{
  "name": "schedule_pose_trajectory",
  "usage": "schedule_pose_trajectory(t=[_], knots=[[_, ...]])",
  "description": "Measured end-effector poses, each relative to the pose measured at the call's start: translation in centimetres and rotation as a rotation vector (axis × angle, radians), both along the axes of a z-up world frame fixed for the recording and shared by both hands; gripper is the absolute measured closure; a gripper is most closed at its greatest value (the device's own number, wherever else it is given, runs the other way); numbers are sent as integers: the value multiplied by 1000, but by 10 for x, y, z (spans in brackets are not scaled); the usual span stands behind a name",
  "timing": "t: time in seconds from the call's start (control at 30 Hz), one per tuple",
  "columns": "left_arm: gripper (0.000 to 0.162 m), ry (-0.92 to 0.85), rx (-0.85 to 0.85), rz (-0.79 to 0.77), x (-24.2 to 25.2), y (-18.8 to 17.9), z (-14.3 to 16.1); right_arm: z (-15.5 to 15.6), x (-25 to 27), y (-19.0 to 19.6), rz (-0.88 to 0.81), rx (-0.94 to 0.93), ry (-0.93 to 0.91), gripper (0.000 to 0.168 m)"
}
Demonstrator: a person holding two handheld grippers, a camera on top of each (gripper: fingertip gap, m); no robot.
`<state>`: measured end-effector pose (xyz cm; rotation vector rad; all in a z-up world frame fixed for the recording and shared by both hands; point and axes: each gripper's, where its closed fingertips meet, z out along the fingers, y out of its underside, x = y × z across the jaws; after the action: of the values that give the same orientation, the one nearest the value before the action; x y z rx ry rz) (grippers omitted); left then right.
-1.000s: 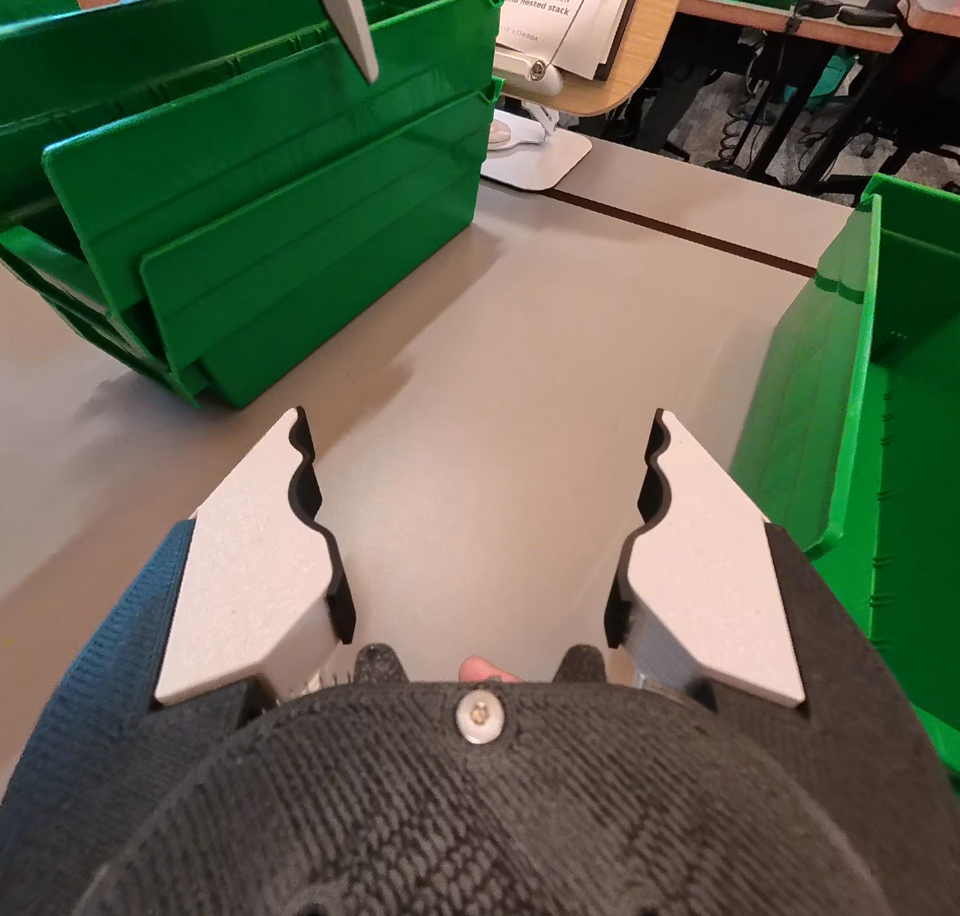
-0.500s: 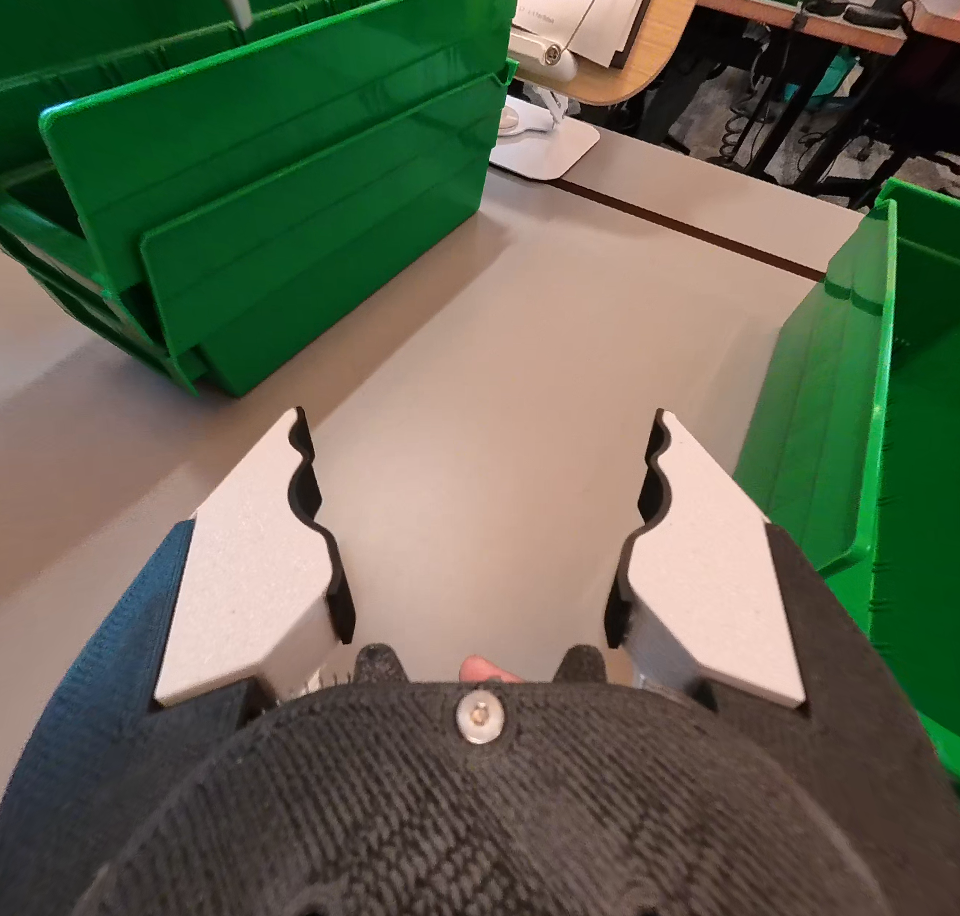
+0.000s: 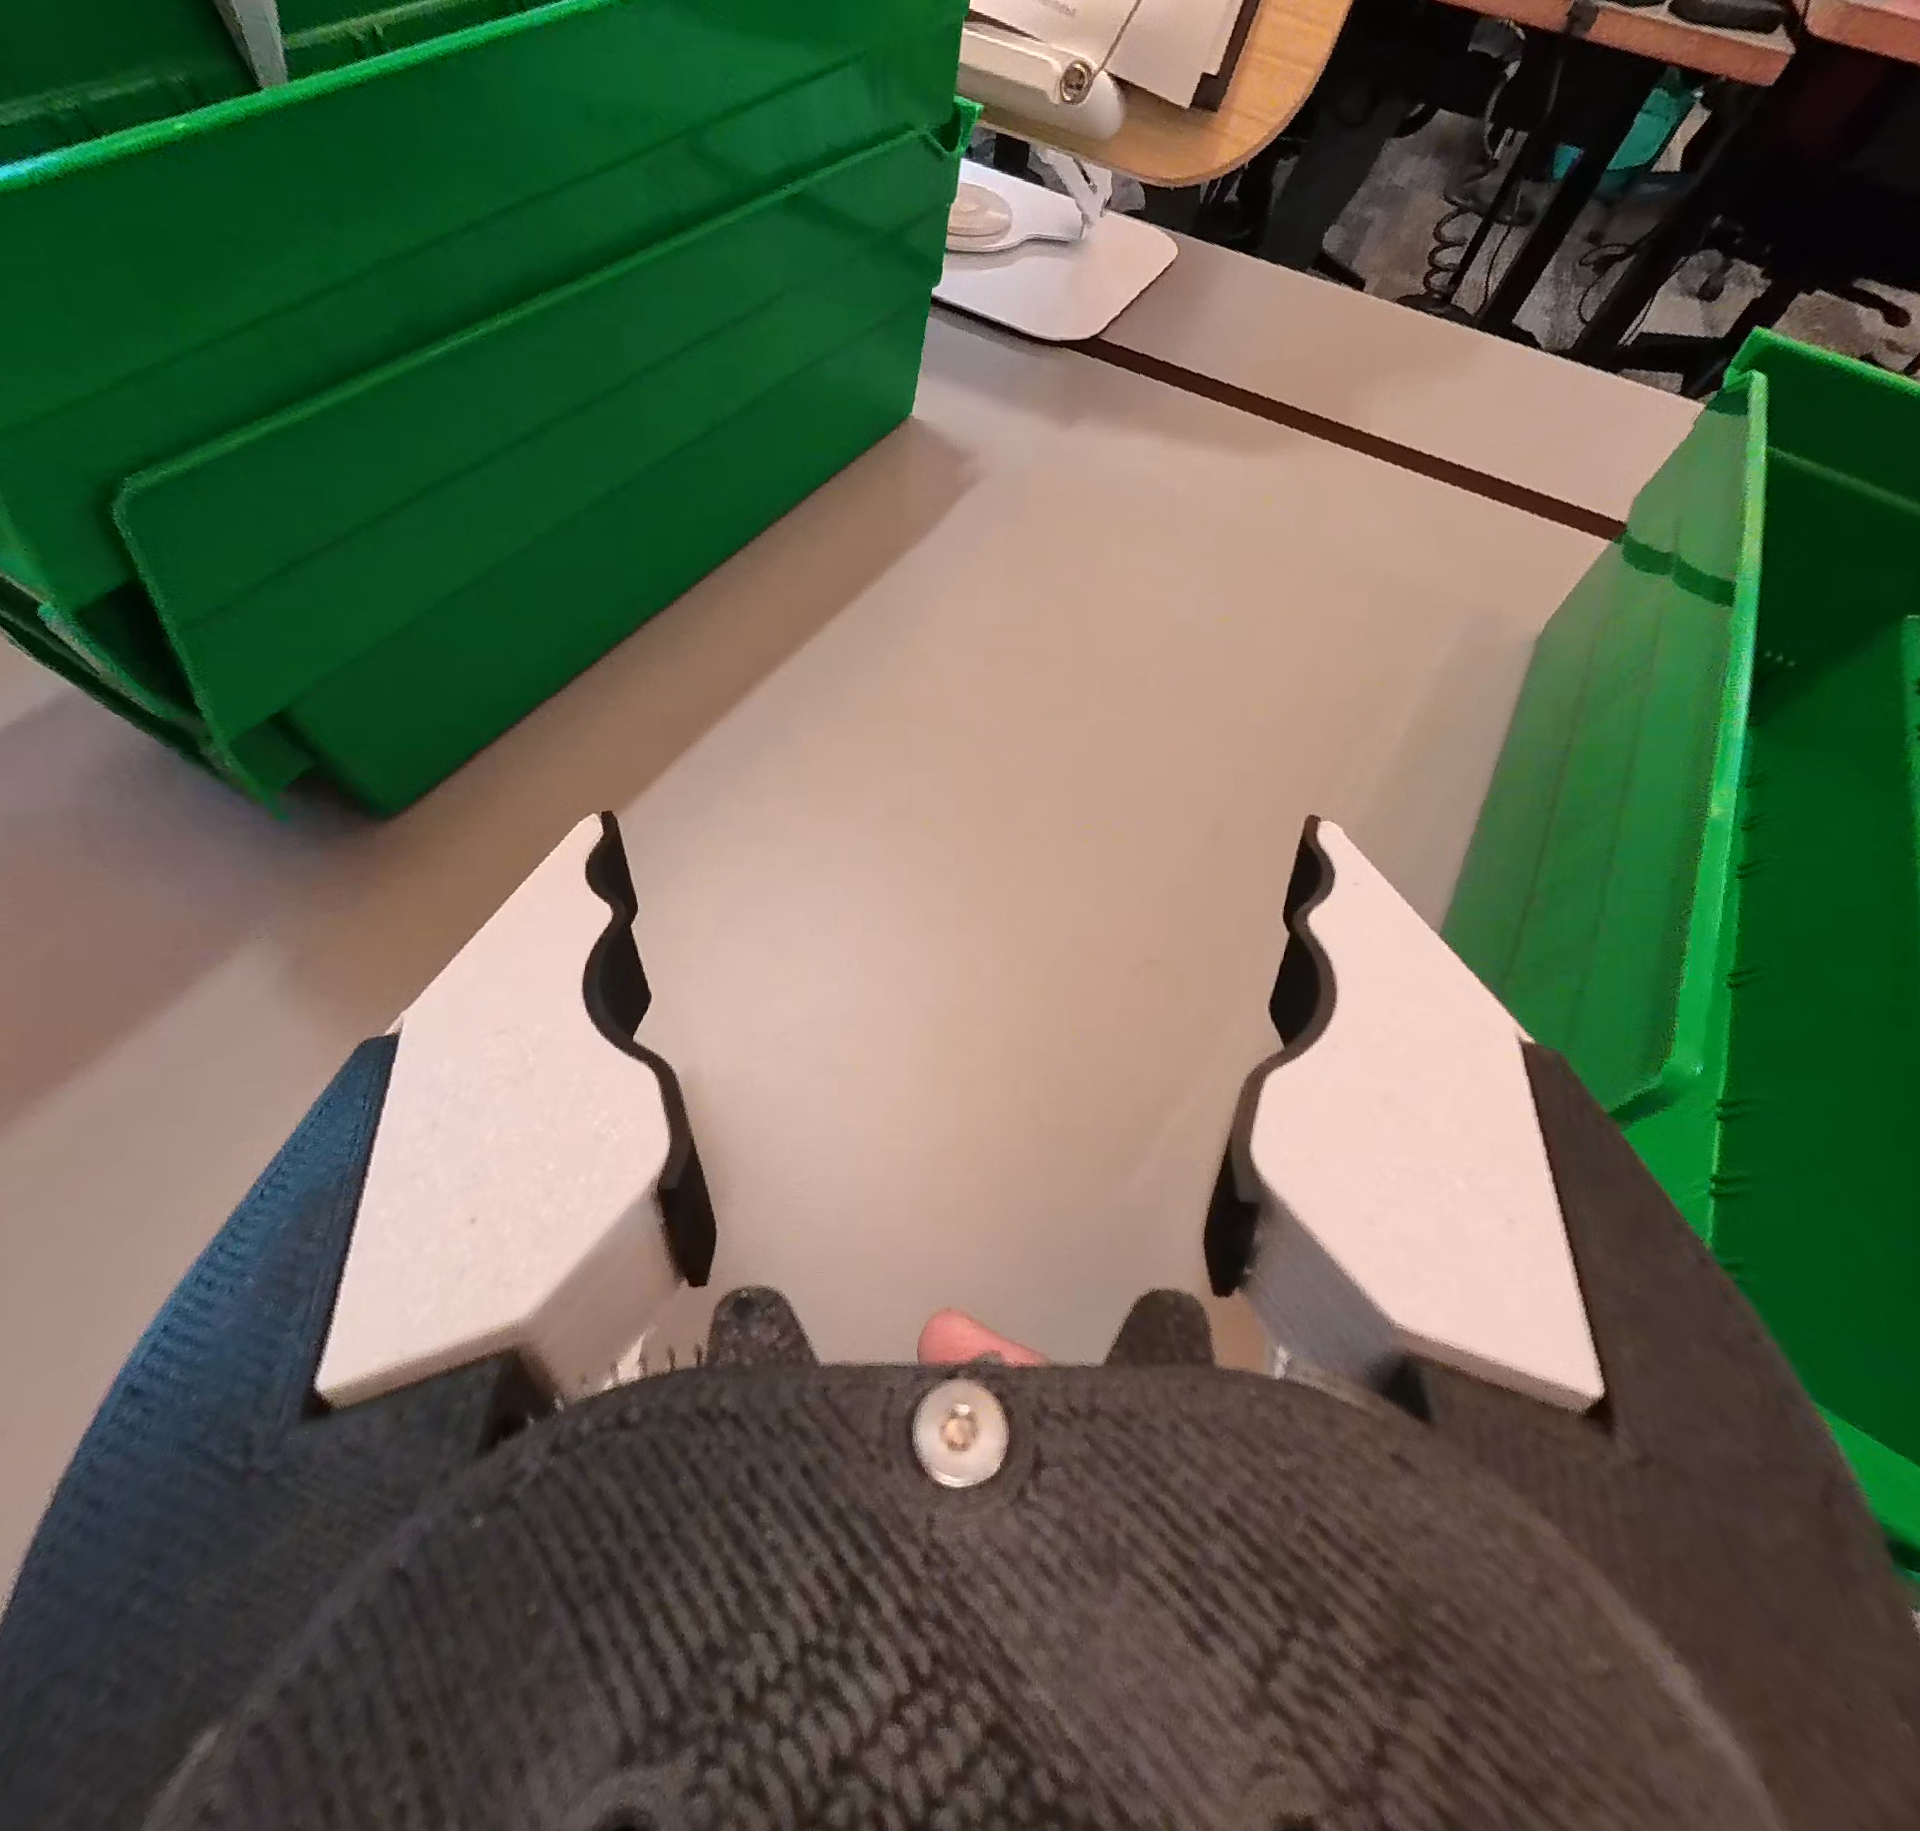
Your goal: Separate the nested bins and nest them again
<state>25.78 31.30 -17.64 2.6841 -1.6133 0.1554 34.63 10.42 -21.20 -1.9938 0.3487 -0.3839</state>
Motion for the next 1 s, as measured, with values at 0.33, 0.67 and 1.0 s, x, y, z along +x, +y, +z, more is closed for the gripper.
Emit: schedule_pose_trajectory(t=[0.33,0.67,1.0], knots=[[161,-48,26,-20,2,2,-3,3,0,-1,0,2,-7,45],[93,-381,214,-25,-1,62,45,4,1,-3,-6,5,-4,45],[68,-229,412,108,-153,224,65,1,1,-2,-9,-2,3,45]])
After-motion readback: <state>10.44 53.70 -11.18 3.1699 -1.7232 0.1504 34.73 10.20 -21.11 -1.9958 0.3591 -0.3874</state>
